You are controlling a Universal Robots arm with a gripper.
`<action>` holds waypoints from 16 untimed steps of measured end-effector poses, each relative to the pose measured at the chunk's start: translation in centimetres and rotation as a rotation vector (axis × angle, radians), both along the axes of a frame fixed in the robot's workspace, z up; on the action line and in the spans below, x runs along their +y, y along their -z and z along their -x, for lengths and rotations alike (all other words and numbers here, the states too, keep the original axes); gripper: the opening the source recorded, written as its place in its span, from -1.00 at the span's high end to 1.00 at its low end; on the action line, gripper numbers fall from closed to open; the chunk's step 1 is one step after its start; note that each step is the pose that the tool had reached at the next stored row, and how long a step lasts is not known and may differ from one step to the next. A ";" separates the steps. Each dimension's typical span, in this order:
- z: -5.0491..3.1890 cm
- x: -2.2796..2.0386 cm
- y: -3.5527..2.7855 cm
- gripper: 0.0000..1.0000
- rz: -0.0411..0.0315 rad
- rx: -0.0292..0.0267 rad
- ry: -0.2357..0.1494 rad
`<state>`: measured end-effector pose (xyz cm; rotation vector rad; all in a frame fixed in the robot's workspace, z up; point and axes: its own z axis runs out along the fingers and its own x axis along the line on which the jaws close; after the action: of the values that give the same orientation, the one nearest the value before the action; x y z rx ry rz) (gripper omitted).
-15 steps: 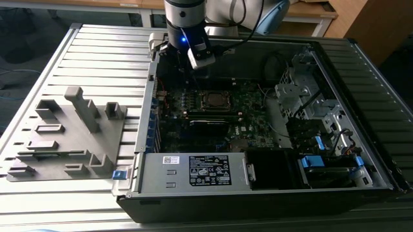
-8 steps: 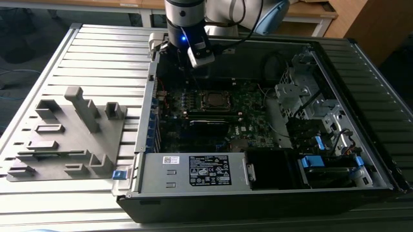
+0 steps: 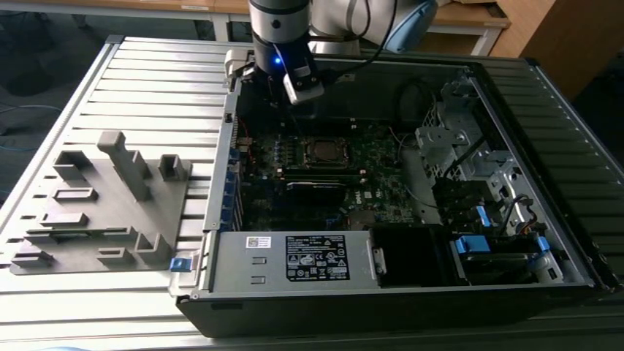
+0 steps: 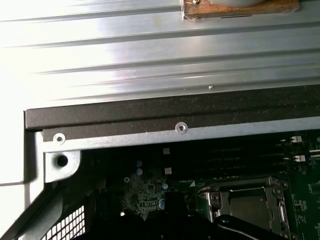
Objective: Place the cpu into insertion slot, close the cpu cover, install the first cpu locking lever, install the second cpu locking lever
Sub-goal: 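Install the first cpu locking lever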
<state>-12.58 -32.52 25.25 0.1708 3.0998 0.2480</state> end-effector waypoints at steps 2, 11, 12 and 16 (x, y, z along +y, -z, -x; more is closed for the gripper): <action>-0.10 0.05 0.07 0.79 -0.0003 -0.0001 0.000; -2.49 0.07 0.08 0.79 0.0005 0.0000 0.002; -2.75 0.07 0.09 0.79 0.0011 -0.0001 0.003; -3.59 0.07 0.08 0.79 0.0061 -0.0001 0.007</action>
<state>-8.99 -32.45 25.17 0.1818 3.0990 0.2383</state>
